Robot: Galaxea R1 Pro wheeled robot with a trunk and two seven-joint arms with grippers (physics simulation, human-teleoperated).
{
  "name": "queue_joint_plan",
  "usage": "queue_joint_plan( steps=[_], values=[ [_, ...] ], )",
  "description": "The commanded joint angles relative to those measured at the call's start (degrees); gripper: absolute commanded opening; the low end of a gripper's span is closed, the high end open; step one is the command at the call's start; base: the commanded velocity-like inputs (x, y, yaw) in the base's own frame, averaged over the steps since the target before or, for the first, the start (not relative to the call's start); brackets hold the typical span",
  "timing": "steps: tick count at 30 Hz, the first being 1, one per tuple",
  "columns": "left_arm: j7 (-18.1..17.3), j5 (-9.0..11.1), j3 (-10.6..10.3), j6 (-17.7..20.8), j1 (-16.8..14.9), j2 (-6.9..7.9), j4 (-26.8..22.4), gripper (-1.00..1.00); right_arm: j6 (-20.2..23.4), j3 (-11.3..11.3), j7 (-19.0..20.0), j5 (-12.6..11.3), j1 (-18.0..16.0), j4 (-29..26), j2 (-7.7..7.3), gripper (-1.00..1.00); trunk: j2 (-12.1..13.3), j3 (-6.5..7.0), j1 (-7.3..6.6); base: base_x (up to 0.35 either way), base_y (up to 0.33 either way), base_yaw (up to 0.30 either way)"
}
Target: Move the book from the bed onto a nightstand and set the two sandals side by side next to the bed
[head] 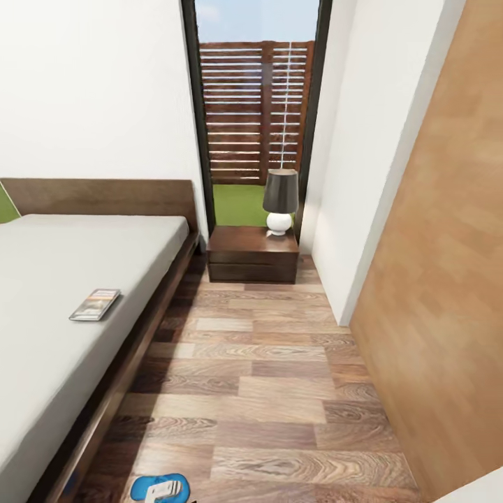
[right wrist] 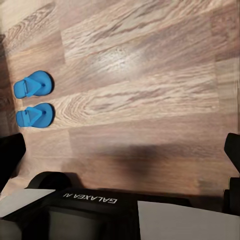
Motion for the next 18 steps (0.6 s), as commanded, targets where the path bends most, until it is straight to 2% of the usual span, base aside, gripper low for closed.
queue_joint_plan(
  steps=[1, 18],
  values=[
    [-0.2, 0.5, -0.5, -0.2, 0.0, 0.02, 0.1, 1.00, -0.1, 0.0, 0.2, -0.3, -0.1, 0.1, -0.01, 1.00, 0.0, -0.05, -0.01, 0.000, 0.000, -0.285],
    [-0.2, 0.5, -0.5, -0.2, 0.0, 0.02, 0.1, 1.00, -0.1, 0.0, 0.2, -0.2, -0.1, 0.1, 0.08, 1.00, 0.0, -0.05, -0.01, 0.000, 0.000, -0.282]
  ],
)
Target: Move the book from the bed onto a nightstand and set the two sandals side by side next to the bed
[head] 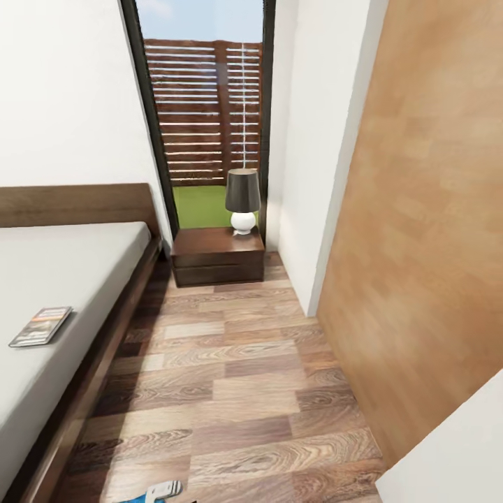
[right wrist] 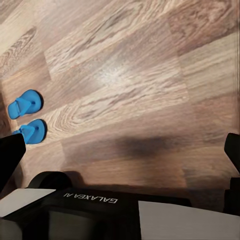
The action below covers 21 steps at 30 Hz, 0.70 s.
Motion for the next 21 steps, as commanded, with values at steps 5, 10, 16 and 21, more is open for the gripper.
queue_joint_plan(
  steps=[5, 10, 16, 21],
  values=[
    [-0.1, 0.5, -0.5, -0.2, 0.0, 0.10, 0.1, 1.00, -0.1, 0.0, 0.2, -0.2, -0.1, 0.1, -0.03, 1.00, 0.0, -0.05, -0.01, 0.000, 0.000, -0.086],
    [-0.1, 0.5, -0.5, -0.2, 0.0, 0.11, 0.1, 1.00, -0.1, 0.0, 0.2, -0.2, -0.1, 0.2, -0.01, 1.00, 0.0, -0.05, -0.01, 0.000, 0.000, -0.009],
    [-0.1, 0.5, -0.4, -0.2, 0.0, 0.11, 0.1, 1.00, -0.1, 0.0, 0.2, -0.2, 0.0, 0.2, 0.08, 1.00, 0.0, -0.05, -0.01, 0.164, -0.082, -0.001],
    [-0.1, 0.5, -0.4, -0.2, 0.0, 0.11, 0.1, 1.00, -0.1, 0.1, 0.2, -0.2, -0.1, 0.2, 0.06, 1.00, 0.0, -0.05, -0.01, 0.266, -0.122, 0.000]
  ],
)
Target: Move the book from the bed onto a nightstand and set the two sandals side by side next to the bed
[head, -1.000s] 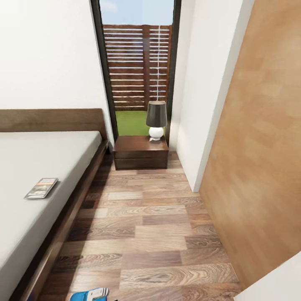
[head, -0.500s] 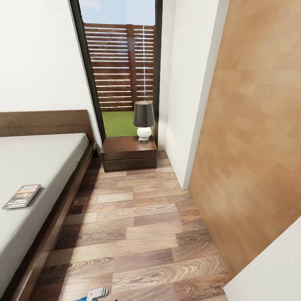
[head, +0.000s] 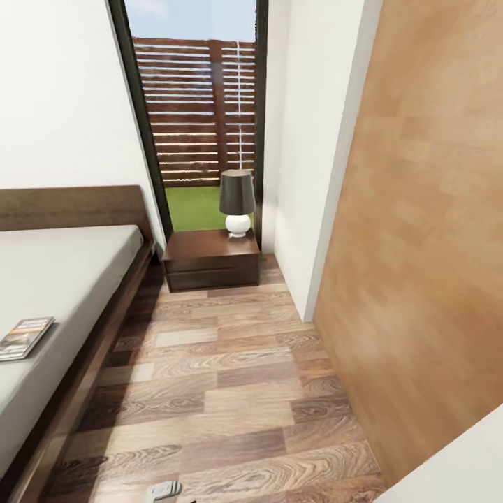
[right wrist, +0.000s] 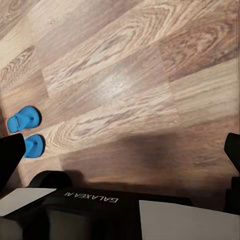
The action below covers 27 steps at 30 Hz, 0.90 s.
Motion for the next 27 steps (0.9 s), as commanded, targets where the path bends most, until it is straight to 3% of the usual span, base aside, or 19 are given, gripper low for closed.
queue_joint_plan(
  steps=[1, 27],
  values=[
    [-0.2, 0.5, -0.5, -0.2, 0.0, 0.01, 0.1, 1.00, -0.1, 0.0, 0.2, -0.2, 0.0, 0.1, 0.00, 1.00, 0.0, -0.05, 0.02, 0.259, -0.047, 0.000],
    [-0.2, 0.5, -0.4, -0.2, 1.3, 0.01, -0.1, 1.00, -0.1, 0.0, 0.3, 0.0, 0.0, 0.4, -0.15, 1.00, 0.0, -0.05, 0.02, 0.022, -0.003, 0.000]
  ],
)
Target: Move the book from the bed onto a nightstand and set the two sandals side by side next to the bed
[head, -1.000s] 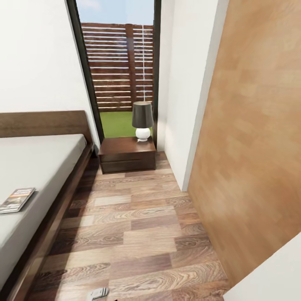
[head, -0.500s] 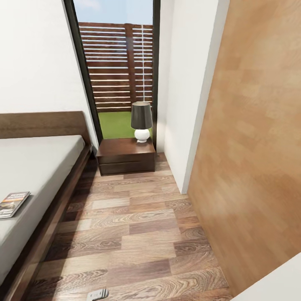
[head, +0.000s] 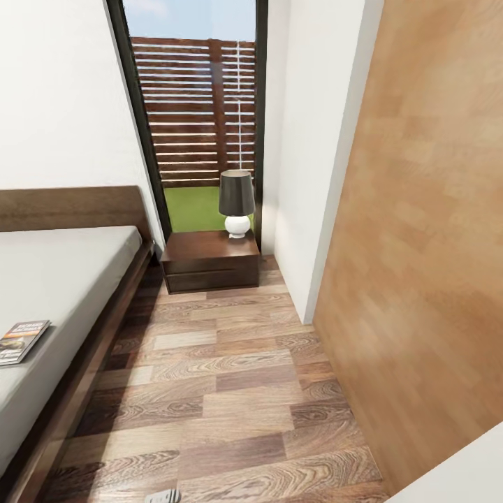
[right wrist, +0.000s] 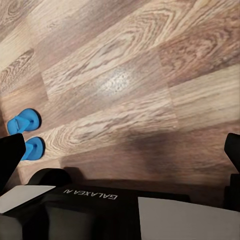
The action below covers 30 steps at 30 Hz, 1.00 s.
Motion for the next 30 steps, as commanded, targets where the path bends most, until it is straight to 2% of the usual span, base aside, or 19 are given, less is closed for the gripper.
queue_joint_plan(
  steps=[1, 18, 30],
  values=[
    [-0.2, 0.5, -0.5, -0.2, 0.0, 0.01, 0.1, 1.00, -0.1, -0.1, 0.2, -0.2, 0.0, 0.1, -0.02, 1.00, 0.0, -0.05, -0.01, 0.000, 0.000, 0.000],
    [-0.2, 0.5, -0.5, -0.3, 0.0, 0.01, 0.1, 1.00, -0.1, -0.1, 0.3, -0.2, -0.1, 0.1, -0.02, 1.00, 0.0, -0.04, -0.01, 0.000, 0.000, 0.000],
    [-0.2, 0.5, -0.5, -0.3, 0.0, 0.01, 0.0, 1.00, -0.2, -0.1, 0.4, -0.2, -0.1, 0.1, -0.03, 1.00, 0.0, 0.91, -0.01, 0.000, 0.000, 0.000]
  ],
)
